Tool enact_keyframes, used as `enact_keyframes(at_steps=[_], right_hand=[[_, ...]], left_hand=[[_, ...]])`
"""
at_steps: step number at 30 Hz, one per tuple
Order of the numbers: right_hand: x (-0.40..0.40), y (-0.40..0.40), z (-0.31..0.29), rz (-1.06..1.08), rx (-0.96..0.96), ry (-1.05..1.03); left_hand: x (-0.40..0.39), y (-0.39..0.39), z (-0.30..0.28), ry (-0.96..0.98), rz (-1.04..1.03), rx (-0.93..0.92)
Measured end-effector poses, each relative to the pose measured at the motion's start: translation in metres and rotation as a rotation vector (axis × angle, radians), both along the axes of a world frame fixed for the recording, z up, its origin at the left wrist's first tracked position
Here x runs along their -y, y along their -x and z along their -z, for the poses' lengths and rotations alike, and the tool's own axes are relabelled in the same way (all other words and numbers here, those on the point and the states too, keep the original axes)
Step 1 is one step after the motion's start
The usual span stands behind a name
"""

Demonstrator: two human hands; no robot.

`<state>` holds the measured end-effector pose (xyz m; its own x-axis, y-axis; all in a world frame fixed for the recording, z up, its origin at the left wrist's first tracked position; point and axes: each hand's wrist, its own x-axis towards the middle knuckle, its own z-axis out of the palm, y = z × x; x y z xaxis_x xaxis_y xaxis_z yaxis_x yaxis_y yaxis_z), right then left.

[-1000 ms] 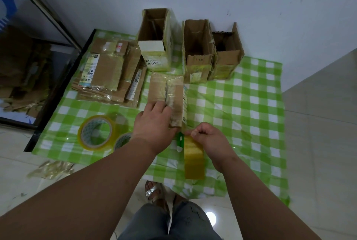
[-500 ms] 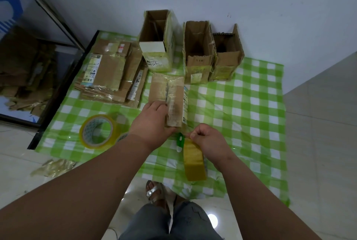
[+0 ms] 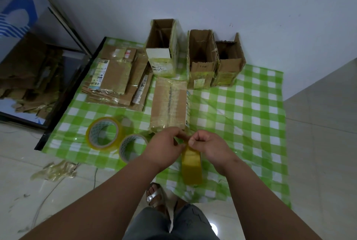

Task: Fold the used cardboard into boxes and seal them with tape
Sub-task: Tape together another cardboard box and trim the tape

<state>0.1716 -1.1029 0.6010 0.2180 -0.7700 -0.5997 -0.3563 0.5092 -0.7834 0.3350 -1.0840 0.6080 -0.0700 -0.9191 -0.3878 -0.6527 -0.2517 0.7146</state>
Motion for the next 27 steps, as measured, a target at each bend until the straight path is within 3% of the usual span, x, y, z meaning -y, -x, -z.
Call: enact_keyframes(at_steps=[7, 16, 22, 27], right_hand=[[-0.011, -0.005, -0.007, 0.112, -0.013, 0.059], [-0.031, -0.016, -0.005, 0.103, -0.155, 0.192], [-0.038, -0.008, -0.009, 0.139, 0.055, -0.045], [-0.043, -0.01, -0.013, 0.105, 0.081, 0.055]], left_hand=[[0.002, -0.001, -0.004, -0.172, -0.172, -0.17], [0.003, 0.003, -0.011, -0.124, -0.136, -0.123], [-0.006, 0.0, -0.012, -0.18, -0.269, -0.27], [-0.011, 0.0, -0.011, -0.246, -0.45, -0.365]])
